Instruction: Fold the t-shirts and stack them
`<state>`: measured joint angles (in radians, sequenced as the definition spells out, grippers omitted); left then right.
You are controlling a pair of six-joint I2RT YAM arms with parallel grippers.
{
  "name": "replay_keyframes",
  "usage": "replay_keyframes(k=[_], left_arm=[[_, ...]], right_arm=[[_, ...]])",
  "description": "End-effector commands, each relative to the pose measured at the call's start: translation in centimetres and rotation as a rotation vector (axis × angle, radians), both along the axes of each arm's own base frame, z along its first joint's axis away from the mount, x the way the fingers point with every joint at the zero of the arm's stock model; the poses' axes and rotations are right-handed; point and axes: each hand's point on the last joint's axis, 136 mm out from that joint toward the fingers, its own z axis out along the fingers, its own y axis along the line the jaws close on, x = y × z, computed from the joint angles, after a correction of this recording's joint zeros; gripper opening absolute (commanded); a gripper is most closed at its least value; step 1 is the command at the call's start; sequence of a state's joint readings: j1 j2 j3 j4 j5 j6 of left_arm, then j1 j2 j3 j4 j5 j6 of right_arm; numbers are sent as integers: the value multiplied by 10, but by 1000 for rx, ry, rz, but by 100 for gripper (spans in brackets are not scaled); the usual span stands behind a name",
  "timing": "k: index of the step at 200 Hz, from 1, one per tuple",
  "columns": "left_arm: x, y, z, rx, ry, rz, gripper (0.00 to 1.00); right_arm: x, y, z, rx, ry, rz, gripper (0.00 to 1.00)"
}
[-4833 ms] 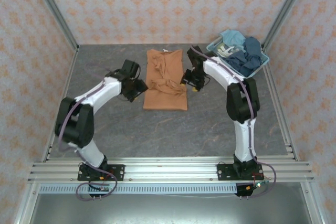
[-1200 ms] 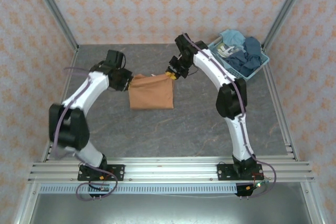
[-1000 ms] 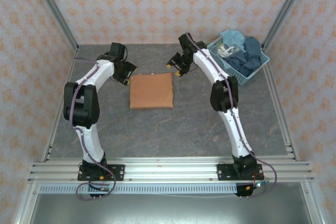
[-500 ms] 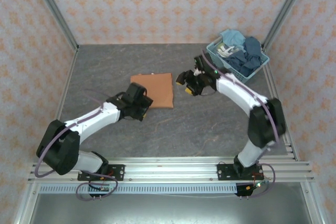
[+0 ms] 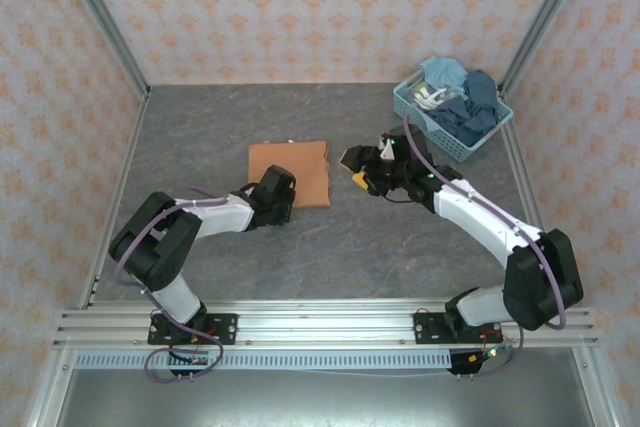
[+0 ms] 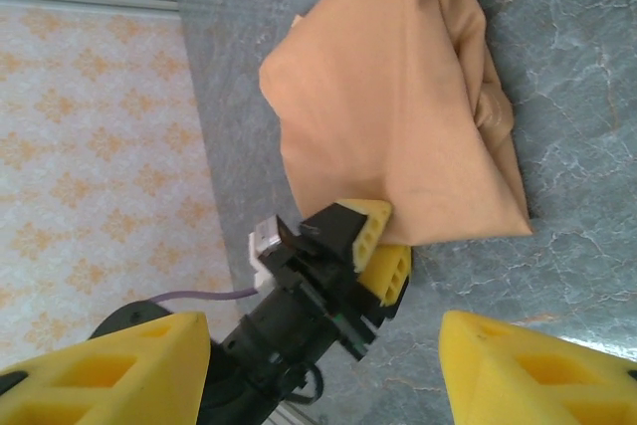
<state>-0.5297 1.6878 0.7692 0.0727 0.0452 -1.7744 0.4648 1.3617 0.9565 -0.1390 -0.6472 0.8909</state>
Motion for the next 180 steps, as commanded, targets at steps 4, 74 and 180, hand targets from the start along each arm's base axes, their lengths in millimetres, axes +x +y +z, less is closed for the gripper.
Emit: replay_keyframes(k=[4, 74, 180], left_arm=[[32, 12, -2, 19, -81, 100, 5], [82, 139, 14, 156, -67, 108, 0], [161, 304, -11, 335, 84, -47, 1]], right_arm=[[-1, -7, 8, 12, -28, -16, 62], [-8, -23, 6, -21, -19, -30, 62], [7, -24, 1, -50, 13, -39, 62]])
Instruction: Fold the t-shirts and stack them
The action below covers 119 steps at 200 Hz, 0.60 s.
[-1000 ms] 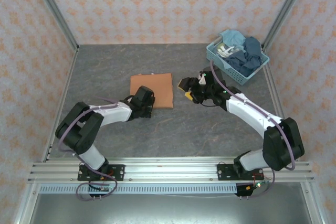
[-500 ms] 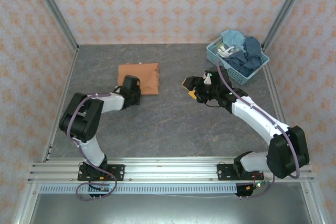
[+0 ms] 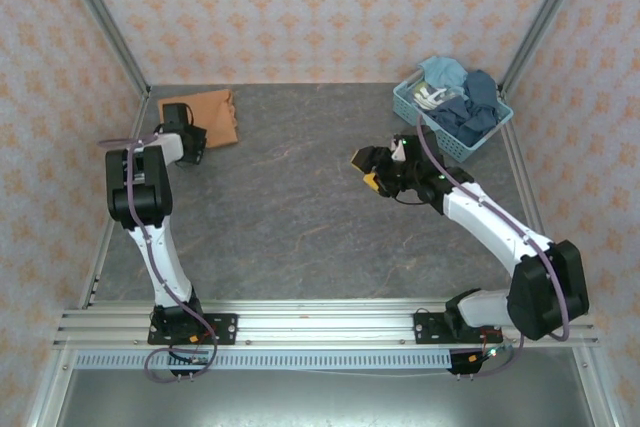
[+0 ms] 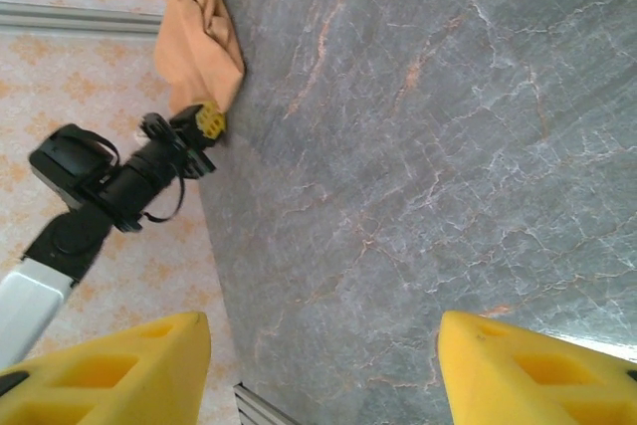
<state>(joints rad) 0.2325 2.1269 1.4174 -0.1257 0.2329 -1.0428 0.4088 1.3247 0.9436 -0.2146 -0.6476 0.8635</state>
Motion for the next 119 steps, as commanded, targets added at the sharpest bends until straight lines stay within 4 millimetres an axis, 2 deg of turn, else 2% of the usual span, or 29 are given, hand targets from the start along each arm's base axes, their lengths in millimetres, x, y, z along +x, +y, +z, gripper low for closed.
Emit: replay_keyframes(k=[1, 22, 52, 78, 99, 119], left_arm=[[-10, 12, -18, 44, 129, -91, 1], [5, 26, -11, 37, 91, -83, 8], [32, 26, 1, 15, 42, -125, 10], [41, 25, 14, 0, 8, -128, 15], [35, 21, 37, 15, -10, -130, 34], [13, 24, 78, 100, -18, -115, 55]], right_arm=[[9, 1, 6, -16, -13, 4, 62], [14, 5, 10, -6, -27, 16, 62], [25, 12, 29, 42, -92, 24, 62], [31, 18, 43, 77, -133, 31, 62], [33, 20, 54, 89, -160, 39, 62], [33, 19, 63, 83, -186, 43, 63]])
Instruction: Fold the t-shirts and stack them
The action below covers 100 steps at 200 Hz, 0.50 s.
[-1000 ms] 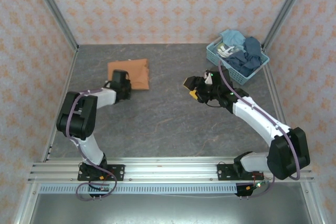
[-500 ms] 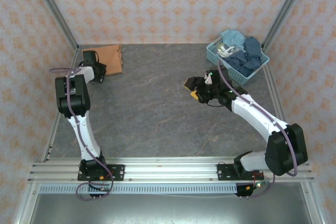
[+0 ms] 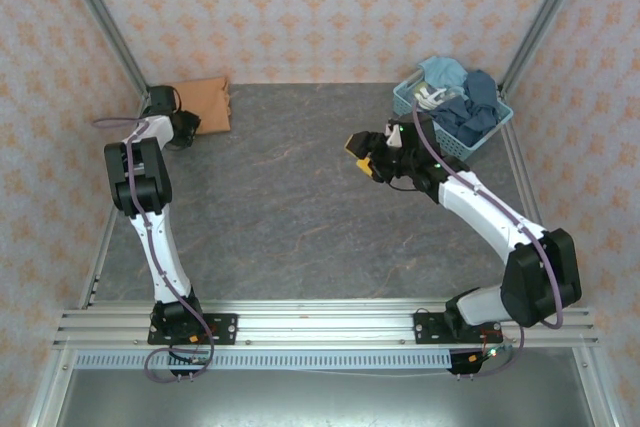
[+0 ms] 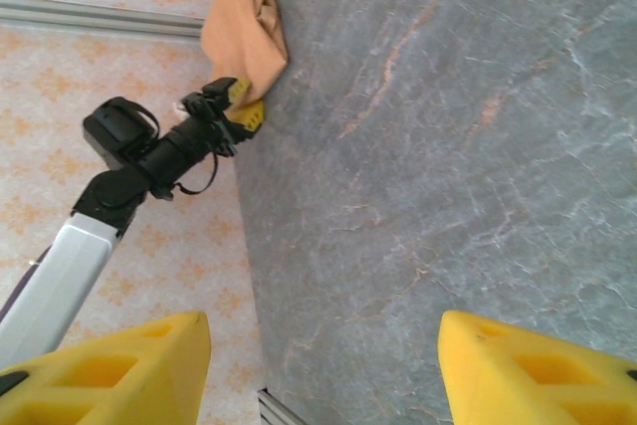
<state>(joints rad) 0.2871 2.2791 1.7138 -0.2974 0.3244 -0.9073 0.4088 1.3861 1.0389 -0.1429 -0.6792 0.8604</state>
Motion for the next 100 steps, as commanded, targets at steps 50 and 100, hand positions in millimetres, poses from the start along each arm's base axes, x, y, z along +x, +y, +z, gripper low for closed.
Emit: replay_keyframes(k=[50, 100], left_arm=[[-110, -32, 171, 231, -106, -49, 100], [-202, -55, 195, 414, -83, -50, 100]], right_arm=[[10, -16, 73, 14, -218, -63, 99], [8, -52, 89, -71, -250, -168, 99]])
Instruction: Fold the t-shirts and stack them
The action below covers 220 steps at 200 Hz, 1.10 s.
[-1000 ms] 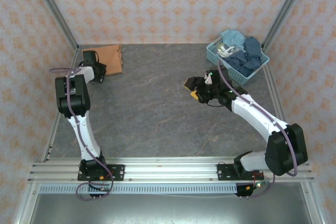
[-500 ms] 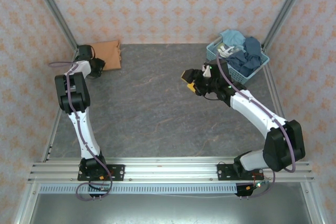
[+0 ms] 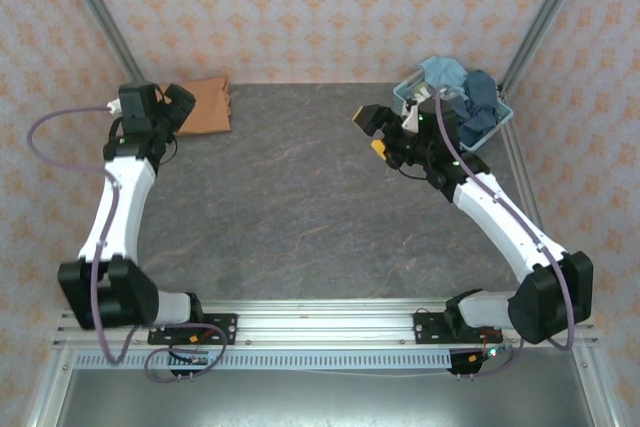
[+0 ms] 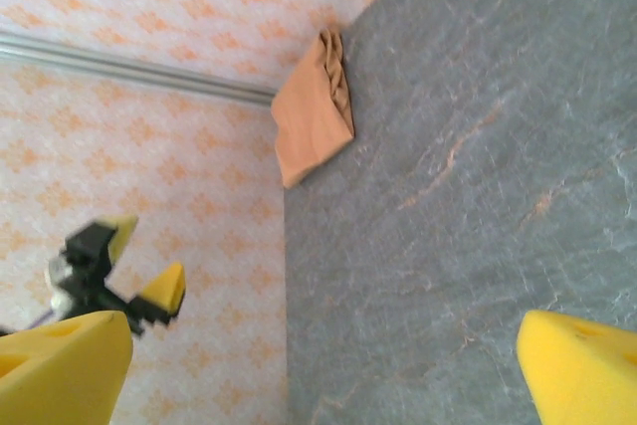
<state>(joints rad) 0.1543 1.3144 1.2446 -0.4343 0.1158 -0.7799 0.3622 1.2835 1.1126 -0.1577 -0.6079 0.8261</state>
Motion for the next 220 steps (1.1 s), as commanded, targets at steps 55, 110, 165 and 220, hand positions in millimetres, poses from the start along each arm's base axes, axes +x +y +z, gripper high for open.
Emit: replay_keyframes(k=[55, 110, 165, 220], left_arm=[[-100, 11, -67, 363, 160, 59, 100], [-102, -1, -130, 646, 80, -131, 100], [-54, -4, -159, 701, 83, -192, 100], [-5, -20, -170, 713, 84, -307, 100]], right_arm=[[-19, -149, -21, -693, -22, -444, 99], [-32, -227, -94, -1121, -203, -621, 99], [-21, -252, -159, -1118, -183, -642, 99], [17, -252, -175, -1033, -243, -622, 99]])
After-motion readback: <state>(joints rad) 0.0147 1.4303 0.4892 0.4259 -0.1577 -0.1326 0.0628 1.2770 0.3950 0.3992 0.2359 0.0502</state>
